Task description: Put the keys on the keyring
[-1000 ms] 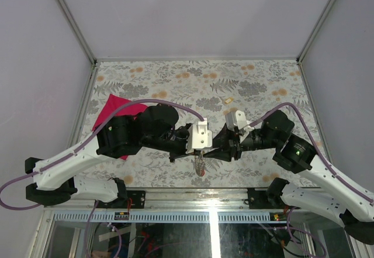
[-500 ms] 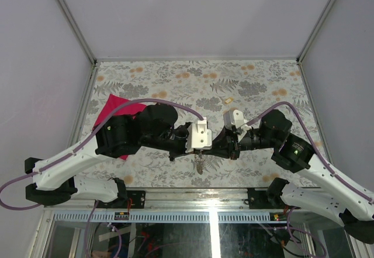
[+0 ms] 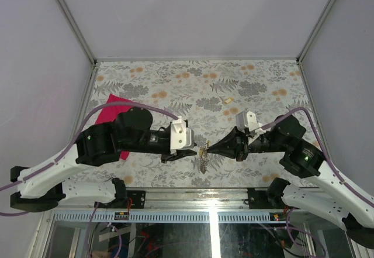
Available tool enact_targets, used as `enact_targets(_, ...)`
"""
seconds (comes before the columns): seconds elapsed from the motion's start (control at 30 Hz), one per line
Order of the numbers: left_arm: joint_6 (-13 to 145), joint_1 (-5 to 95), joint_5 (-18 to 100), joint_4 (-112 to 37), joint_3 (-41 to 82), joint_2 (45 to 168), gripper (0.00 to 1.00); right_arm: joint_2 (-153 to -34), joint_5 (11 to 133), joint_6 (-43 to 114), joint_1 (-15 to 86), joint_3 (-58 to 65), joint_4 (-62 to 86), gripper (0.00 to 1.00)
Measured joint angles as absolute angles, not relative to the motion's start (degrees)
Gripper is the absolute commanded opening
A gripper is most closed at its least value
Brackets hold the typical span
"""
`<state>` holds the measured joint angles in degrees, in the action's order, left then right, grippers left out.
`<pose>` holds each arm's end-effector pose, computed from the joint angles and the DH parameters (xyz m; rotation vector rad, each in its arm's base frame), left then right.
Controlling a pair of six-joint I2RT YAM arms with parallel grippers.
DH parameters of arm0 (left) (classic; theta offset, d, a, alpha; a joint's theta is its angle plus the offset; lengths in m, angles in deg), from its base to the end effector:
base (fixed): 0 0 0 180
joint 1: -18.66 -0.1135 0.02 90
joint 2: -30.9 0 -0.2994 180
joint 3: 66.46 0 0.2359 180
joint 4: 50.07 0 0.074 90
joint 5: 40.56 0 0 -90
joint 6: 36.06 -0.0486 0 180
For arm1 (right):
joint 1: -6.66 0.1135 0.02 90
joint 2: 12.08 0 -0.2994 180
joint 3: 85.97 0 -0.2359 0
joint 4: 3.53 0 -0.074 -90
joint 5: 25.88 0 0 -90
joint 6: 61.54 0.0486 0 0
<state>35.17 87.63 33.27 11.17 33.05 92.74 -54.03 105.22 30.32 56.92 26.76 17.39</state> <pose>0.0505 -0.1692 0.4734 1.5628 1.3498 -0.8356 0.0527 0.1134 0.4230 -1.1924 1.1419 1.2414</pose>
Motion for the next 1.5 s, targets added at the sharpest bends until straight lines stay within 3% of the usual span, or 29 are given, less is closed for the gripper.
enact_targets(0.2,36.9,87.7,30.7,3.5,27.6,87.5,0.28,-52.4,106.8,31.4,56.9,26.8,15.1,0.00)
enact_targets(0.7,37.4,87.7,26.3,-0.7,27.1,89.6,0.28,-52.2,108.8,33.8,56.9,26.8,11.8,0.00)
enact_targets(0.93,37.4,87.7,26.3,-0.7,27.1,89.8,0.19,-51.9,108.8,34.4,56.9,26.7,10.7,0.00)
enact_targets(1.1,37.3,87.7,26.3,-0.7,27.1,90.1,0.01,-51.9,108.9,34.6,56.9,26.7,10.5,0.00)
enact_targets(1.5,37.3,87.7,26.7,-1.8,27.1,90.1,0.00,-50.6,107.8,37.3,56.9,27.8,6.4,0.00)
